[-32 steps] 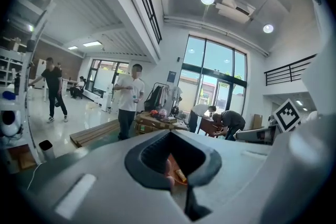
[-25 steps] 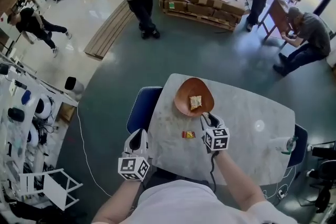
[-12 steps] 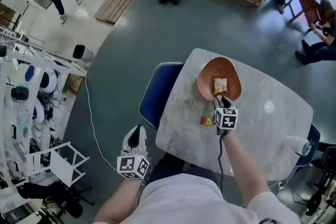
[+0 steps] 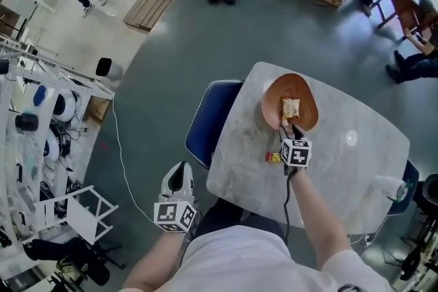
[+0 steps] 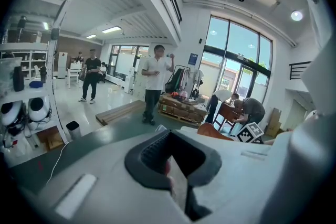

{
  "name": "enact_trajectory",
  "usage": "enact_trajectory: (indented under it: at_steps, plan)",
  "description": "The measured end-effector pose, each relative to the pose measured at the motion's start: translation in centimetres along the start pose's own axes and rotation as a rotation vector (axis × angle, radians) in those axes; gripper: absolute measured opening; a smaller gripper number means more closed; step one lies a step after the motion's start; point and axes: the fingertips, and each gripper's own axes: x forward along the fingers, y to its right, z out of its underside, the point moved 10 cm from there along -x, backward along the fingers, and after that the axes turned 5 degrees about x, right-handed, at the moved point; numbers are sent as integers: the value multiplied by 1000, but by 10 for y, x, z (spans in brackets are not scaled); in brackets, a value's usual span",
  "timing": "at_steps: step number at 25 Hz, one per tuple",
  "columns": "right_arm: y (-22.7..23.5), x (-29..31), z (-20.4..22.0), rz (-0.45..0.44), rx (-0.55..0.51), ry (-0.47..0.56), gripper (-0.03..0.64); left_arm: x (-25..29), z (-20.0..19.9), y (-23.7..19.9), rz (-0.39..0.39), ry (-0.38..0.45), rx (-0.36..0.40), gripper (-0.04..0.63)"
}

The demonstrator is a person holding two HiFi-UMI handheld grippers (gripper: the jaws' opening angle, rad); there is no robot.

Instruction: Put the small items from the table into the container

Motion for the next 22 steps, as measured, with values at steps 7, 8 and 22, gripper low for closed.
enact_trajectory:
  at_steps: [7,8,22]
  plan:
    - [-6,-81,-25,-53,88,213,221,-8,-21,18,50,73,29,5]
    - [-7,-100,-29,-70,101,253,221,-7,-25,26,69,86,36,5]
    - [42,-363,-3,-61,128,647,177,19,-105,238,547,311,176,5]
